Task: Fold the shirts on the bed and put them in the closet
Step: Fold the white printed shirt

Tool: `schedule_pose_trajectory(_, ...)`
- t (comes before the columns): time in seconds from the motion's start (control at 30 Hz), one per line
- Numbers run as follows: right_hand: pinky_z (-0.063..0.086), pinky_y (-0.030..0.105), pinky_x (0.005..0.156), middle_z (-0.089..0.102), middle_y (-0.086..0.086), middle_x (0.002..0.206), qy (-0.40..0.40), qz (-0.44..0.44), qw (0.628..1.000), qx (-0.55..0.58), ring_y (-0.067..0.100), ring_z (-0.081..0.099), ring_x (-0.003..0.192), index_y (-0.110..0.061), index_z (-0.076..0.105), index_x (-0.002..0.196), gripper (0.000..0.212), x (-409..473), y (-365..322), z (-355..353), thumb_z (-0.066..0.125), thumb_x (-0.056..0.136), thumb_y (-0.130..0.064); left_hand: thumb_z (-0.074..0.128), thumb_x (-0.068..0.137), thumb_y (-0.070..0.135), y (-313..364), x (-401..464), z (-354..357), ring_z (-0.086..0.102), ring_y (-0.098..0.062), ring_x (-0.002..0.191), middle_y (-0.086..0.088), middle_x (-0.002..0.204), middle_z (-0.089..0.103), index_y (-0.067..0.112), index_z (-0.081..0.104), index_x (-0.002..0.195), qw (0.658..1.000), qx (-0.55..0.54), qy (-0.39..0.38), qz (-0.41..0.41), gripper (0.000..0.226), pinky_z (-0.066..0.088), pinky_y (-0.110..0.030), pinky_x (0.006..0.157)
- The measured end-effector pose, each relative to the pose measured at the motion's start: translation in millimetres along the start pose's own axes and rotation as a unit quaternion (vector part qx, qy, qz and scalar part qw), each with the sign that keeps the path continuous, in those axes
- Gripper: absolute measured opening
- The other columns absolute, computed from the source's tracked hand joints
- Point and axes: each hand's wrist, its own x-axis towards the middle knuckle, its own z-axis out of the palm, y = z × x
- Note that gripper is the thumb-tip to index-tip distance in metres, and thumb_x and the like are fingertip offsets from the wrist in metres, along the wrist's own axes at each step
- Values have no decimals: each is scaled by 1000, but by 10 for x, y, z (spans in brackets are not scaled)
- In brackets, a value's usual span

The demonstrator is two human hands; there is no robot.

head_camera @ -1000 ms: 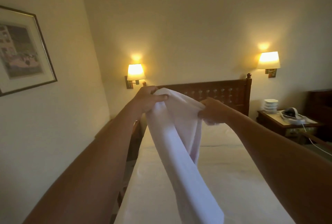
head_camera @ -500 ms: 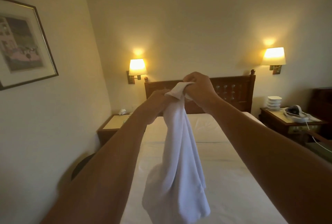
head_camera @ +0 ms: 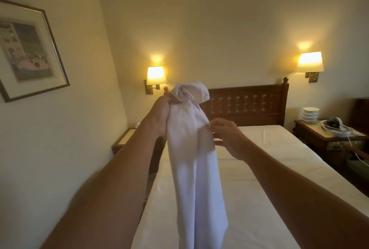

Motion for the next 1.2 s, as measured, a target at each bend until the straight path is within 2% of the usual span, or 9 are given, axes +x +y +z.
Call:
schedule_pose_trajectory(0.13,42,33,66,52,0,69,21,30,998,58,20,50,69,-15,61,75,9,20,-36,-9,58,82,-19,52,89,17,91,-39,-182,69,-27,82,-11,94,73,11,69,106,998,22,65,5,25,51,-34,73)
schedule_pose_trajectory(0.23,45,29,64,62,-4,73,-29,11,999,-33,13,58,69,-16,67,80,19,7,-106,40,72,75,-34,53,84,13,88,-46,-218,66,-28,83,-11,93,70,12,68,105,995,30,93,3,26,51,-35,74)
schedule_pose_trajectory(0.33,39,15,53,58,-14,62,-55,-14,988,-142,0,51,55,-13,68,77,13,45,-161,70,75,87,-19,54,83,13,82,-45,-185,65,-27,76,-9,85,68,11,67,99,995,36,92,-3,21,51,-34,73)
schedule_pose_trajectory(0.5,39,29,64,55,6,75,19,-39,969,-242,17,48,71,-4,64,76,12,113,-36,90,64,87,-8,59,80,18,71,-56,-177,65,-31,84,-13,94,69,12,68,99,991,77,113,-8,22,53,-43,86)
schedule_pose_trajectory(0.8,35,25,56,50,-2,65,92,-19,967,-237,13,42,62,-14,54,67,23,13,277,108,49,89,-7,64,81,14,-28,59,-393,64,-33,96,-22,116,68,5,69,110,972,119,202,-22,31,52,-40,90)
schedule_pose_trajectory(0.87,37,22,53,53,-1,65,136,-52,961,-234,13,44,62,-11,57,69,23,37,202,118,48,89,-7,67,86,17,-101,126,-416,59,-31,101,-22,123,64,4,63,123,928,271,252,-42,39,50,-39,92)
schedule_pose_trajectory(0.97,39,10,49,67,1,73,133,-104,946,-276,9,54,65,-10,69,79,18,56,51,140,54,88,-6,67,86,44,-267,49,-309,47,-33,126,-11,135,50,24,47,138,783,546,298,-16,59,41,-52,107)
schedule_pose_trajectory(1.1,45,10,57,68,-5,80,88,-169,937,-293,8,62,75,-18,69,83,17,85,-85,139,61,89,-4,77,75,39,-462,-5,-50,36,-28,136,2,150,39,42,47,141,886,458,65,34,73,41,-49,107)
schedule_pose_trajectory(1.2,47,10,60,68,-7,82,64,-198,927,-313,8,63,78,-23,68,85,16,83,-117,61,65,90,-7,76,89,24,-623,-64,142,51,-9,109,10,130,55,22,69,122,926,375,-49,-4,34,42,-18,76)
